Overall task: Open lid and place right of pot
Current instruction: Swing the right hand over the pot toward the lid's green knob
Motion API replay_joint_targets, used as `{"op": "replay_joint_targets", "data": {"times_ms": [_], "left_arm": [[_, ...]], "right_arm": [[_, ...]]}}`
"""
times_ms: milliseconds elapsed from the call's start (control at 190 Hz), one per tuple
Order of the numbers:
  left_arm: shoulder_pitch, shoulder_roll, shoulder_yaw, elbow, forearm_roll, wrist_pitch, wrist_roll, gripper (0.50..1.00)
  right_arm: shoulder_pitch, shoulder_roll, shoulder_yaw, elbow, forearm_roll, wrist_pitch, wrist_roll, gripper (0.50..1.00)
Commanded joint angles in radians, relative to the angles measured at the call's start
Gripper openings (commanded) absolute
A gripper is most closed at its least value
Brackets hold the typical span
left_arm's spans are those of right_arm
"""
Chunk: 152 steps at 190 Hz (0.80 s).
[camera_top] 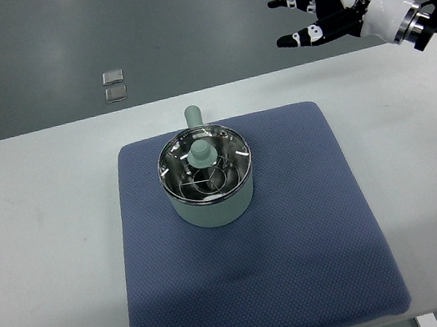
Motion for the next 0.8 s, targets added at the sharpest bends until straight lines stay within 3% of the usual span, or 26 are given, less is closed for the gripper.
{"op": "replay_joint_targets", "data": {"times_ms": [0,90,142,148,195,200,274,654,659,797], "left_arm": [[0.000,0.000,0.000,0.000,0.000,0.000,0.000,1.000],[0.000,0.000,0.000,0.000,0.000,0.000,0.000,1.000],[0.000,0.000,0.000,0.000,0.000,0.000,0.000,1.000],[0.000,0.000,0.000,0.000,0.000,0.000,0.000,1.000],[0.000,0.000,0.000,0.000,0.000,0.000,0.000,1.000],[0.000,0.000,0.000,0.000,0.000,0.000,0.000,1.000],[0.000,0.000,0.000,0.000,0.000,0.000,0.000,1.000],[0.000,0.000,0.000,0.000,0.000,0.000,0.000,1.000],[0.000,0.000,0.000,0.000,0.000,0.000,0.000,1.000],[0.000,0.000,0.000,0.000,0.000,0.000,0.000,1.000]], "right_arm": [[0.130,-0.007,-0.124,0.034,-0.010,0.001,0.011,0.928],[0.248,0.002,-0.224,0.049,-0.019,0.001,0.009,0.928],[0.248,0.002,-0.224,0.049,-0.019,0.001,0.009,0.928],[0.315,0.011,-0.288,0.052,-0.044,0.003,0.009,0.928],[0.316,0.011,-0.289,0.052,-0.044,0.003,0.009,0.928],[0.381,0.032,-0.343,0.052,-0.085,0.003,0.009,0.928],[0.451,0.069,-0.410,0.052,-0.157,0.003,0.008,0.928],[0.630,0.203,-0.646,0.050,-0.344,-0.008,-0.020,0.928],[0.651,0.229,-0.672,0.052,-0.346,-0.010,-0.045,0.928],[0.696,0.290,-0.721,0.046,-0.369,-0.016,-0.087,0.928]]}}
